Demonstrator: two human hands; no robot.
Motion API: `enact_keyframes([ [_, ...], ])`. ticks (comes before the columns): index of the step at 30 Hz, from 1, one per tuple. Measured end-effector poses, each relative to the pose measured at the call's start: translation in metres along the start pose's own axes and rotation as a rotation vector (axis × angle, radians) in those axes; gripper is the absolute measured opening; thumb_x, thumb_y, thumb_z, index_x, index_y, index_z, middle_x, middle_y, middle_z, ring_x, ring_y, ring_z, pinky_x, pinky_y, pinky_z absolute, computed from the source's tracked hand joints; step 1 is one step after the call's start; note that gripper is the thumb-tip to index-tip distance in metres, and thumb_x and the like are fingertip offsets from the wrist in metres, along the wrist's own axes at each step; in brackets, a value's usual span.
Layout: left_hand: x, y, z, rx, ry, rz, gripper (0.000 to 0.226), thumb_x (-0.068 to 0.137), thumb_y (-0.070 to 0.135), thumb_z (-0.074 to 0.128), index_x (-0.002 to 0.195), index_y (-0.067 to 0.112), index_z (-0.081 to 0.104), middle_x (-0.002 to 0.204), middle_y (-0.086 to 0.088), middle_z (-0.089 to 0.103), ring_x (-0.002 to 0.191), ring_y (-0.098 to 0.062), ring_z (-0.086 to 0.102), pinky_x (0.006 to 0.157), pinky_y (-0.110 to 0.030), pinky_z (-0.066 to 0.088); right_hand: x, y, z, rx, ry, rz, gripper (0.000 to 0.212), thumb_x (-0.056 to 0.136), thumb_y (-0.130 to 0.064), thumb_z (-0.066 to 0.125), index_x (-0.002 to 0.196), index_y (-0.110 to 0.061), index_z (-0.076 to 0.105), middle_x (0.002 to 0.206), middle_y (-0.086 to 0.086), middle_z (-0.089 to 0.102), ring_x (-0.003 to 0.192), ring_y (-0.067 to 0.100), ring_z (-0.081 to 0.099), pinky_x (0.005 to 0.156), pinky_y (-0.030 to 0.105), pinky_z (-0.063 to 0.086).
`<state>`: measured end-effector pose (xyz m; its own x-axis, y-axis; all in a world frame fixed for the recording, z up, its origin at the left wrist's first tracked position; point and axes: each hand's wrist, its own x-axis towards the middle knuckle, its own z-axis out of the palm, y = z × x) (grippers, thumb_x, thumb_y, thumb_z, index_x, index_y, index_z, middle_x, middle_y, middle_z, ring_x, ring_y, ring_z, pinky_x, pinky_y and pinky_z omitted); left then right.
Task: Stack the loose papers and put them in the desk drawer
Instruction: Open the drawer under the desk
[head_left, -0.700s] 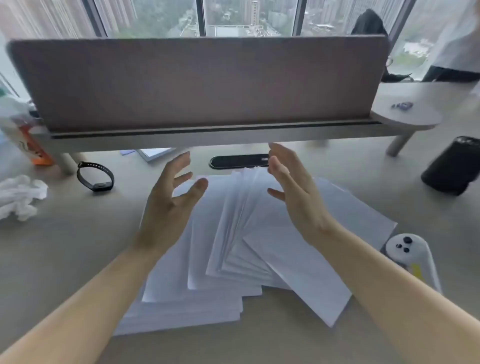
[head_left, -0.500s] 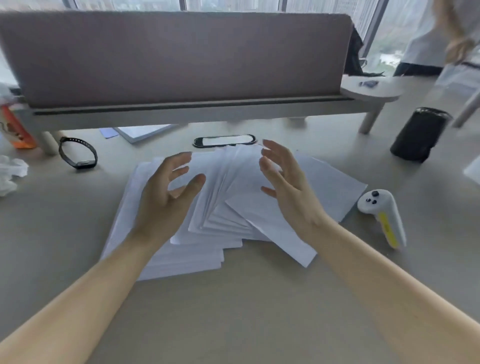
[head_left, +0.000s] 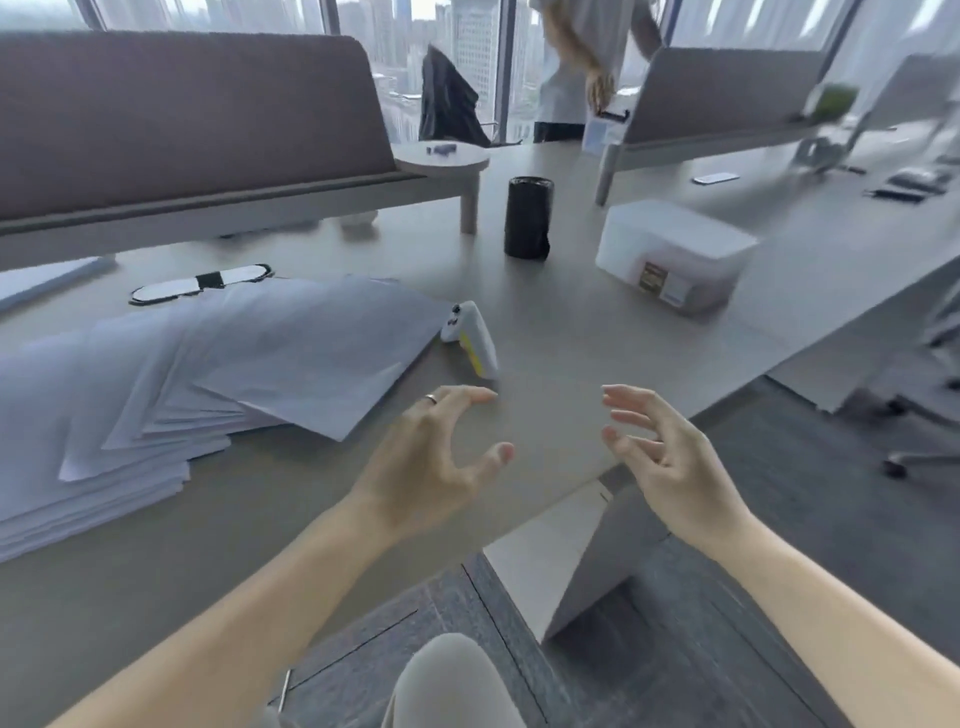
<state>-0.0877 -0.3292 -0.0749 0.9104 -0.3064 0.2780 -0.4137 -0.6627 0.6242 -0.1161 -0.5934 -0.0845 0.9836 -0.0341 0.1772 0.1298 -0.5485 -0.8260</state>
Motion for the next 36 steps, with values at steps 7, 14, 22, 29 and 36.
enact_keyframes([
  [7, -0.004, 0.095, 0.138, -0.039, -0.300, 0.314, 0.055, 0.096, 0.043, 0.062, 0.147, 0.024, 0.052, 0.147, 0.009, 0.055, 0.139, -0.006, 0.044, 0.112, -0.023, 0.041, -0.028, 0.096, -0.046, 0.006, 0.289, 0.405, 0.026, 0.098, -0.027, 0.062, 0.124, -0.023, 0.065, 0.114, -0.009, 0.070, 0.107, 0.010, 0.067, 0.090, 0.025, 0.052],
  [14, 0.024, 0.078, 0.207, 0.304, -0.368, 0.045, 0.081, 0.100, 0.044, 0.053, 0.165, 0.019, 0.012, 0.173, 0.000, 0.013, 0.158, -0.024, 0.014, 0.127, -0.041, 0.012, 0.000, 0.151, -0.028, 0.454, 0.207, 0.888, 0.049, 0.100, -0.023, 0.060, 0.141, 0.002, 0.050, 0.129, 0.026, 0.063, 0.104, 0.033, 0.069, 0.082, 0.038, 0.058],
  [22, 0.039, 0.079, 0.229, 0.436, -0.313, -0.002, 0.082, 0.096, 0.048, 0.057, 0.162, 0.018, 0.020, 0.169, 0.000, 0.022, 0.156, -0.023, 0.022, 0.122, -0.043, 0.024, 0.041, 0.181, -0.021, 0.705, 0.254, 0.952, 0.020, 0.103, -0.010, 0.052, 0.108, 0.007, 0.060, 0.085, 0.019, 0.065, 0.073, 0.027, 0.068, 0.057, 0.025, 0.062],
  [29, 0.043, 0.082, 0.230, 0.477, -0.320, -0.004, 0.080, 0.096, 0.049, 0.056, 0.161, 0.020, 0.020, 0.168, 0.000, 0.024, 0.155, -0.022, 0.023, 0.121, -0.042, 0.025, 0.045, 0.204, -0.013, 0.536, 0.253, 0.849, 0.022, 0.105, -0.016, 0.044, 0.098, -0.003, 0.061, 0.073, 0.009, 0.061, 0.061, 0.021, 0.061, 0.062, 0.030, 0.059],
  [36, 0.040, 0.084, 0.225, 0.485, -0.305, 0.004, 0.075, 0.095, 0.054, 0.052, 0.157, 0.019, 0.028, 0.161, -0.001, 0.031, 0.150, -0.024, 0.029, 0.120, -0.040, 0.024, 0.030, 0.199, -0.015, 0.517, 0.294, 0.810, 0.024, 0.106, -0.015, 0.041, 0.093, -0.004, 0.058, 0.074, 0.008, 0.059, 0.062, 0.020, 0.059, 0.062, 0.029, 0.058],
])
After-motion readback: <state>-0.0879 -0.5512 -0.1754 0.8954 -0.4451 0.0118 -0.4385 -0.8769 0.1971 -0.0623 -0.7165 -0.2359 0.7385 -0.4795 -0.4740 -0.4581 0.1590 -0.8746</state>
